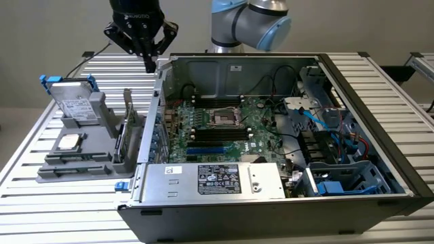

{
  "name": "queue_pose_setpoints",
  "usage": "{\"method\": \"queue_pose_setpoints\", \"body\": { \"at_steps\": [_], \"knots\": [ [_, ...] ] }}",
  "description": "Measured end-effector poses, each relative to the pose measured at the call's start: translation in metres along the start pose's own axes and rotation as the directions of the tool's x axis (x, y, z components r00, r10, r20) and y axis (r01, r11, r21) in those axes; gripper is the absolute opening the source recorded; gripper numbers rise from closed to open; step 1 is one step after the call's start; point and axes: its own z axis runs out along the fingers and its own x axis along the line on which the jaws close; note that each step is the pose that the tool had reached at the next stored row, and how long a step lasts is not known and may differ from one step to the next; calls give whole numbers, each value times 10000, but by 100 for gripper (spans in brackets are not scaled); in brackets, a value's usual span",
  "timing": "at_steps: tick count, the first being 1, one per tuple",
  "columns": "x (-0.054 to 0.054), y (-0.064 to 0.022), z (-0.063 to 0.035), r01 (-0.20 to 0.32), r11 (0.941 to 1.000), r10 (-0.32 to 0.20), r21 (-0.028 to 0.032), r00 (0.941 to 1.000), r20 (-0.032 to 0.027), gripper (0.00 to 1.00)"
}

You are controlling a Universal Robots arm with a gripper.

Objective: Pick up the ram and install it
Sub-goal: 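Reach for the ram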

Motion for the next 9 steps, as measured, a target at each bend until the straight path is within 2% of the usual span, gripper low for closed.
{"method": "queue_pose_setpoints", "body": {
  "at_steps": [2,9],
  "knots": [
    [89,-6,6,-2,10000,2,1,10000,-53,10],
    [381,-27,25,-12,10000,12,-7,9993,-369,10]
  ]
}}
